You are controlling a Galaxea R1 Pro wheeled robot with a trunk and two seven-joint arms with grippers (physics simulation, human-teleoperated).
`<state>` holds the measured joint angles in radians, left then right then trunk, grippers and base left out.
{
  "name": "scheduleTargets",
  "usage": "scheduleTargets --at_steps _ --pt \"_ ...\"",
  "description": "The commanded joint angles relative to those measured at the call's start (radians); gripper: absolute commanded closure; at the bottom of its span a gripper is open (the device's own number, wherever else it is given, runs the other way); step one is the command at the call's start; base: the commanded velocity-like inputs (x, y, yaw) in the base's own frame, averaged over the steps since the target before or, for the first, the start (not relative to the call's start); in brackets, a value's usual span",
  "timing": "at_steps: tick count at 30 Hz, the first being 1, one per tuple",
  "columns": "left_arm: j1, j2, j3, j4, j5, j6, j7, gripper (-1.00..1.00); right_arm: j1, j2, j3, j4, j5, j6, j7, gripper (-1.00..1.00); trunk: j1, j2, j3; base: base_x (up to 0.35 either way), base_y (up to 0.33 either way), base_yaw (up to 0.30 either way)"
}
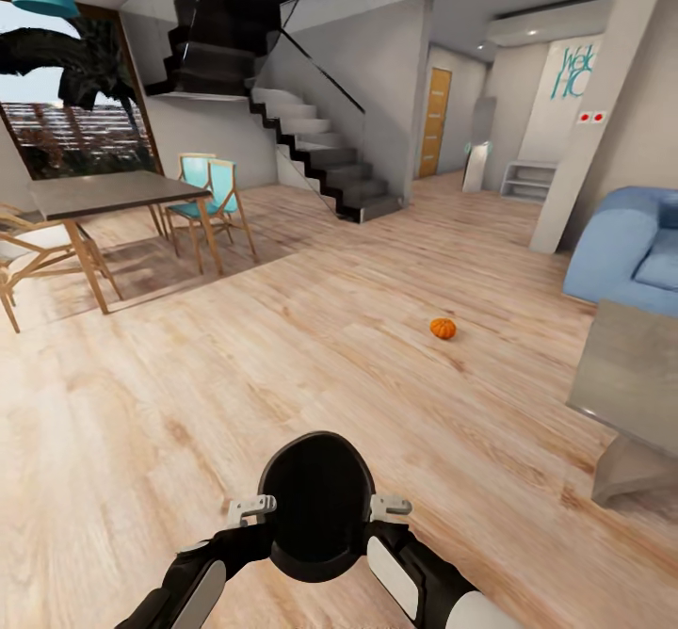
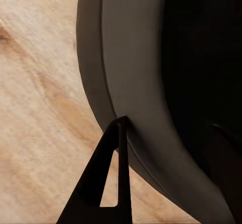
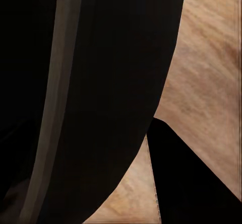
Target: Place each of the two pumpkins and all three candles from the living room inside a cabinet in the living room (use any cabinet), then make sure every cabinet is closed, and position the cauldron so it is next to a table in the living room.
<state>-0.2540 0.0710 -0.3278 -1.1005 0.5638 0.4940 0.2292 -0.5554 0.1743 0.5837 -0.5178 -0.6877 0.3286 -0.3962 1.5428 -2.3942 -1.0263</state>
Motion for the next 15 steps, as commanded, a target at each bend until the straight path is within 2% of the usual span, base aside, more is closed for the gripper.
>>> scheduleTargets --at_steps 1,15 --pt "-0.001 -0.006 -0.002 -0.005 0.072 -0.003 -0.008 1.00 -0.001 0.000 -0.007 -0.004 0.005 0.001 -0.007 1.00 0.000 -0.001 -0.001 -0.075 0.000 -0.279" --pt "-0.001 -0.006 -0.002 -0.005 0.071 -0.003 -0.008 1.00 -0.001 0.000 -0.007 -0.004 0.005 0.001 -0.007 1.00 0.000 -0.001 -0.001 -0.044 0.000 -0.279"
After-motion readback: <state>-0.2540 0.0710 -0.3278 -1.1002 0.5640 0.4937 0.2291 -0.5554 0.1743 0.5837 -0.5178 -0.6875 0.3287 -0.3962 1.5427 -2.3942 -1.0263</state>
